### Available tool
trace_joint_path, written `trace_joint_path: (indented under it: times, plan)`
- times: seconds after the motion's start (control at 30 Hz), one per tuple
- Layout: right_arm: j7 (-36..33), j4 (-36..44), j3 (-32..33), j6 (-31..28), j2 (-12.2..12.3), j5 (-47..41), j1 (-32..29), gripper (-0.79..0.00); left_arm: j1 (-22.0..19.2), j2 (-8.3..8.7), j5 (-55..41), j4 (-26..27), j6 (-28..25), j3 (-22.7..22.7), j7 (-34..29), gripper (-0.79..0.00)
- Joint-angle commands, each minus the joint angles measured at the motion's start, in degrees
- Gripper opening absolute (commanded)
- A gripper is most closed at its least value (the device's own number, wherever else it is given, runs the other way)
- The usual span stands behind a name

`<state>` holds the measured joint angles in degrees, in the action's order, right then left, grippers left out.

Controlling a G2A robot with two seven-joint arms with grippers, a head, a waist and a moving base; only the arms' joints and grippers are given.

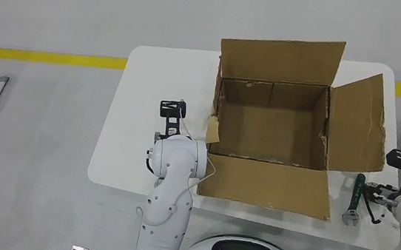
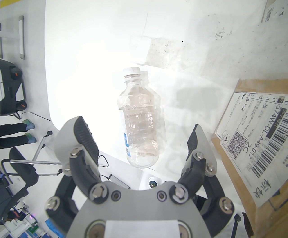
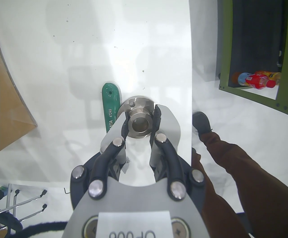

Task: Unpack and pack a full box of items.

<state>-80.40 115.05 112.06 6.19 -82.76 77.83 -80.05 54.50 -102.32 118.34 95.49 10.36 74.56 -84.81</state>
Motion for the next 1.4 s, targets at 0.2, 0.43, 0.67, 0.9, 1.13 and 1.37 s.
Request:
trace_joint_path:
  times: [0.2,0.43,0.67,0.9,1.13,1.37]
  plan:
    - [1.87,2.73,1.40,-0.49,0.51,-3.49,-0.94,-0.283,0.00,0.00,0.00,0.00,0.00,0.00,0.00,0.000]
    - [16.08,12.41,6.65,-0.95,0.45,-10.34,-6.62,-0.459,0.00,0.00,0.00,0.00,0.00,0.00,0.00,0.000]
    - [29.05,14.19,7.12,-4.37,0.23,-15.21,-12.51,-0.785,0.00,0.00,0.00,0.00,0.00,0.00,0.00,0.000]
    - [28.54,13.85,6.38,-4.66,0.21,-16.48,-12.81,-0.785,0.00,0.00,0.00,0.00,0.00,0.00,0.00,0.000]
    - [38.80,11.80,6.47,-2.08,-0.03,-19.48,-11.76,-0.785,0.00,0.00,0.00,0.00,0.00,0.00,0.00,0.000]
    - [62.13,7.12,4.74,-4.88,-0.23,-22.33,-8.10,-0.785,0.00,0.00,0.00,0.00,0.00,0.00,0.00,0.000]
